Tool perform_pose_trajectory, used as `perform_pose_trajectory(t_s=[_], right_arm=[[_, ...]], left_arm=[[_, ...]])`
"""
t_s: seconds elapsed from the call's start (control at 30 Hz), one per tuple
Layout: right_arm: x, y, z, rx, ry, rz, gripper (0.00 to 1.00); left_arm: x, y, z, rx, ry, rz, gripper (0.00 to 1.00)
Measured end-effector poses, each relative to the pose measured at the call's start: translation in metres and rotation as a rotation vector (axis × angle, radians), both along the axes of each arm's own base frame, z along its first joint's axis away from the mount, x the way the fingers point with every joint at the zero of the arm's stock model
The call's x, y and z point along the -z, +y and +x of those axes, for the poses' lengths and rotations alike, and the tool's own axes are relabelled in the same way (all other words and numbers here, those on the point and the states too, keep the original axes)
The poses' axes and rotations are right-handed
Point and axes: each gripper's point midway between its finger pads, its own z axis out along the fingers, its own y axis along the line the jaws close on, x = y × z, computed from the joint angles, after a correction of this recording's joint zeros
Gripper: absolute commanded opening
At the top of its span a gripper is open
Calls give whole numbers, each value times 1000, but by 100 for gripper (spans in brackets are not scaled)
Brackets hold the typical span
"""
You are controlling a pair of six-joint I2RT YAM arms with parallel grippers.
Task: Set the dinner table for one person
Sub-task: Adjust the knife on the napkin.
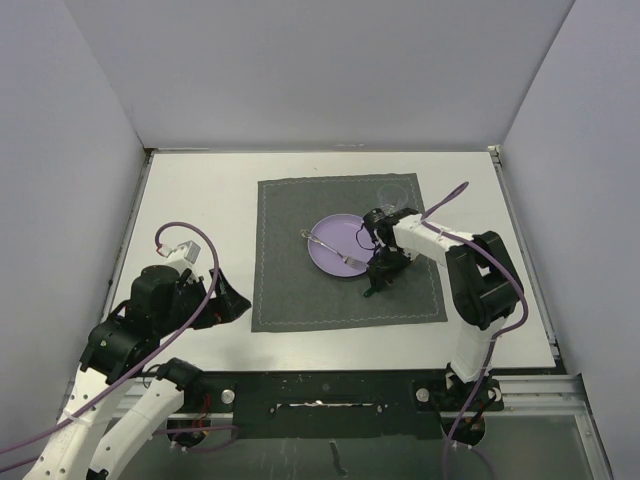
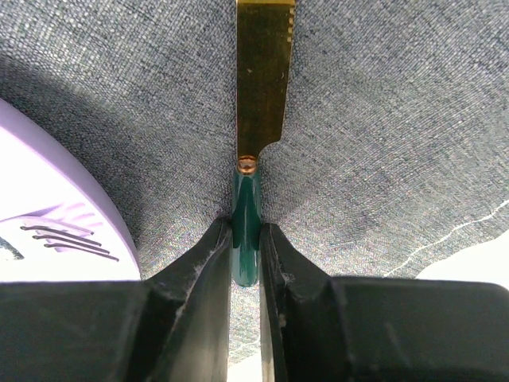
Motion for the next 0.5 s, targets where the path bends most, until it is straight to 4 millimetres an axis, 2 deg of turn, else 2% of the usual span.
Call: perform_pose_trajectory(t_s=[0.2,0.3,0.5], right_arm=[[-9,-1,-6,-44,-10,-21,0],[-27,3,-13,-106,-35,-47,0],[-66,25,-22,-259,-132,-53,0]], left_arm=[[0,0,0,0,-1,0,82],[0,0,0,-1,-1,0,82],[0,0,0,-8,4,-2,81]])
